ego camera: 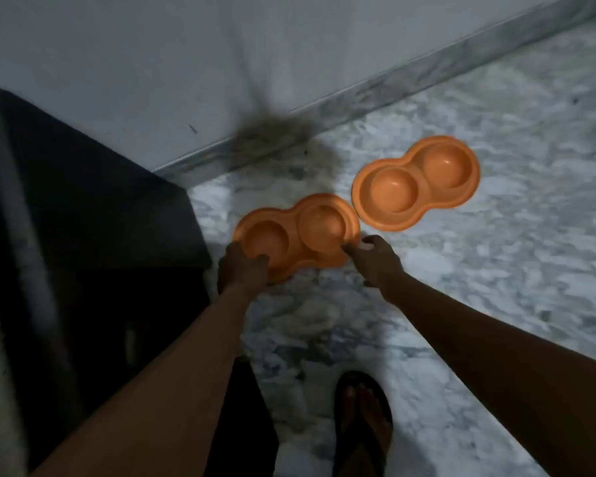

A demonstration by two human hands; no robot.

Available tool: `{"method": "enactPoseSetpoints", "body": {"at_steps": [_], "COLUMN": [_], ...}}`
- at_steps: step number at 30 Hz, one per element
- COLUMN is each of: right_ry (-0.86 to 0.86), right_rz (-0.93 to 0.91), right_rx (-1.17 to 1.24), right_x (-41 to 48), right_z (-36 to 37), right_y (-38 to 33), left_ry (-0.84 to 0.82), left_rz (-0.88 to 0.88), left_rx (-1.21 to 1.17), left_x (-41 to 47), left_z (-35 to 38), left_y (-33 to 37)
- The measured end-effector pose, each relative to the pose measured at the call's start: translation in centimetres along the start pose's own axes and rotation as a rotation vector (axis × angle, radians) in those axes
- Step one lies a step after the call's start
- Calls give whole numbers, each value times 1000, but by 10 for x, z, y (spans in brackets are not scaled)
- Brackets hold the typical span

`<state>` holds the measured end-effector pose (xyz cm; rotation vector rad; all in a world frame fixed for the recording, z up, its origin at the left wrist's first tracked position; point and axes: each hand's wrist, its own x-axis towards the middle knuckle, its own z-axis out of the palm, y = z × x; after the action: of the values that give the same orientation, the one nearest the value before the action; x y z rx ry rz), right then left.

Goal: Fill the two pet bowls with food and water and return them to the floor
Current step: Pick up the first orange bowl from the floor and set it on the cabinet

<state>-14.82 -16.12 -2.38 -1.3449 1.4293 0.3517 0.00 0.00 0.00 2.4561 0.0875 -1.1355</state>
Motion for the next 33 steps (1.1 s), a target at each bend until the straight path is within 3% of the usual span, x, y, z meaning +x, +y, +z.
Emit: {"method": "enactPoseSetpoints", "body": {"at_steps": [3,7,13,17,24,29,33], "right_ry": [183,298,329,374,613,686,627], "right_rz": [-25,-47,-80,-54,-151,-274,-384], "right_rx": [48,84,247,363,572,718,712], "right_x": [38,49,-20,-137,-446,-674,-792], "right_z": [31,44,-9,-83,-175,-182,-148], "right_y": [1,0,-11,-38,-85,-96,-112], "left_ry": [71,122,172,235,283,266,330], "left_rz": [-38,-82,-7,113,406,609,706], "left_rx": [-57,-125,-263,-236,-271,-398,-463], "left_x": [38,55,-30,-150,-405,-590,-654], "left_z": [20,29,-8,-54,-174,-305,-409], "left_y": [-16,-25,6,59,118,80,25]}}
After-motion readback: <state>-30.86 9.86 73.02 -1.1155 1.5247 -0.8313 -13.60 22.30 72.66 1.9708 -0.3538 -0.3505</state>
